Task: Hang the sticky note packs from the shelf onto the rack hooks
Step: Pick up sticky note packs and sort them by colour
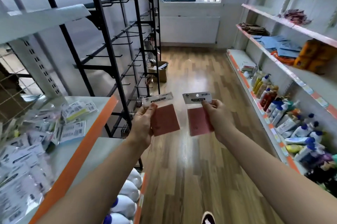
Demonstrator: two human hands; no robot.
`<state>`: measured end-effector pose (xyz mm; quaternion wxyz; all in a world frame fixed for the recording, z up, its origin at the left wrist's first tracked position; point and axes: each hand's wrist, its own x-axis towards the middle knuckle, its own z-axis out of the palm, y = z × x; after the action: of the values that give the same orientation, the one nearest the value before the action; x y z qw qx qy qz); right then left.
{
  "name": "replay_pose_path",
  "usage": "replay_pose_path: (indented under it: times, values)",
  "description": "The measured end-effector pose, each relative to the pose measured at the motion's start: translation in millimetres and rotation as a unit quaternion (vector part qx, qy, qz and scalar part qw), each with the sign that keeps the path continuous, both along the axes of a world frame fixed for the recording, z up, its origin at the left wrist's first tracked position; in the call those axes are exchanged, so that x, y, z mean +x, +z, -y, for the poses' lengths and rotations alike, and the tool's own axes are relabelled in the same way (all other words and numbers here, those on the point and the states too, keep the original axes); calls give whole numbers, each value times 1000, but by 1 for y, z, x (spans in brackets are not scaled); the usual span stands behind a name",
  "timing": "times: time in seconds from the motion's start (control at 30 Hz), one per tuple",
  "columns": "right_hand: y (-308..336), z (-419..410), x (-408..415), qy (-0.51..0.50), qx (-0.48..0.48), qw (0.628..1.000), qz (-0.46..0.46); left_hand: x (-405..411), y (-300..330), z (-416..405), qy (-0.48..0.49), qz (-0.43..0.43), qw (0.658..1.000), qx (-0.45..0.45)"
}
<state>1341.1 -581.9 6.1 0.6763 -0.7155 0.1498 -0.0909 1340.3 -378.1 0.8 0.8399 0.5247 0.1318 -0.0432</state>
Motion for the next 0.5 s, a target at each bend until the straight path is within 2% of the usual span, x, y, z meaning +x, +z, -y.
replay_pose_path:
  times: [0.13,0.33,0.5]
  values:
    - [-6,26,81,1,24,1000,15,75,-3,27,22,15,998,55]
    - [9,65,201,10,57,998,38,186,11,82,85,10,995,49]
    - [32,75,289,63,57,994,66,257,21,95,145,15,986,79]
